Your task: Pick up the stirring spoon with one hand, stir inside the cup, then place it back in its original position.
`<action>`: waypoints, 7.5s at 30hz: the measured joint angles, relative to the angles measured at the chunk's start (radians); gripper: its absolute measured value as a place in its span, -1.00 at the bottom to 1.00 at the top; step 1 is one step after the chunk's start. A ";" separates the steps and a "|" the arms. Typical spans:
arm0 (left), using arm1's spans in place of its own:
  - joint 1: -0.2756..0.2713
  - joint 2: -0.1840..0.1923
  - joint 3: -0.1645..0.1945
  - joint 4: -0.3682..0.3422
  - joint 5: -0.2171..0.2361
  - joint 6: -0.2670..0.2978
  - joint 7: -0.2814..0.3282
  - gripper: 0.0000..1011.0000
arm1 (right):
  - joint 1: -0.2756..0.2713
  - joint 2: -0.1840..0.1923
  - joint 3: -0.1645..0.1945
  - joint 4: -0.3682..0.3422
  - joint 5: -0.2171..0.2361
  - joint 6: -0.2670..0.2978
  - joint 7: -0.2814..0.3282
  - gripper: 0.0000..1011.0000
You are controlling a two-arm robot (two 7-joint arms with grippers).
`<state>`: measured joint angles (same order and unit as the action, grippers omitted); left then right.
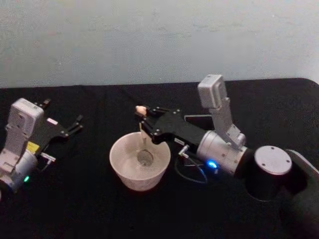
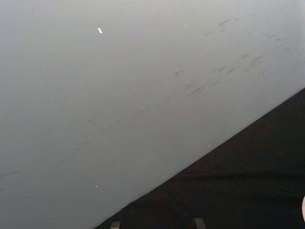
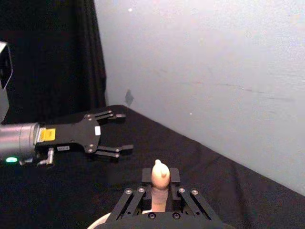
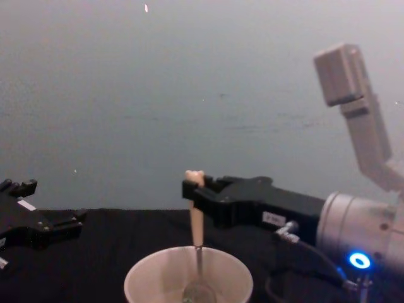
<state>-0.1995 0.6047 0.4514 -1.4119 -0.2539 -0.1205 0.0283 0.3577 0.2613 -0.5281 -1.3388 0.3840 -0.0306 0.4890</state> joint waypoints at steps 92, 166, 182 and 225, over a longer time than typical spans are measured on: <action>0.000 0.000 0.000 0.000 0.000 0.000 0.000 0.98 | -0.182 0.117 0.225 -0.206 0.137 0.067 -0.151 -0.58; 0.000 0.000 0.000 0.000 0.000 0.000 0.000 0.98 | -0.179 0.108 0.227 -0.172 0.125 0.090 -0.154 0.82; 0.000 0.000 0.000 0.000 0.000 0.000 0.000 0.98 | -0.179 0.108 0.225 -0.172 0.119 0.087 -0.156 0.98; 0.000 0.000 0.000 0.000 0.000 0.000 0.000 0.98 | -0.199 -0.023 0.327 -0.004 -0.220 0.007 -0.470 0.98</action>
<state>-0.1995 0.6047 0.4514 -1.4120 -0.2539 -0.1205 0.0283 0.1588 0.2386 -0.2014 -1.3429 0.1644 -0.0234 0.0188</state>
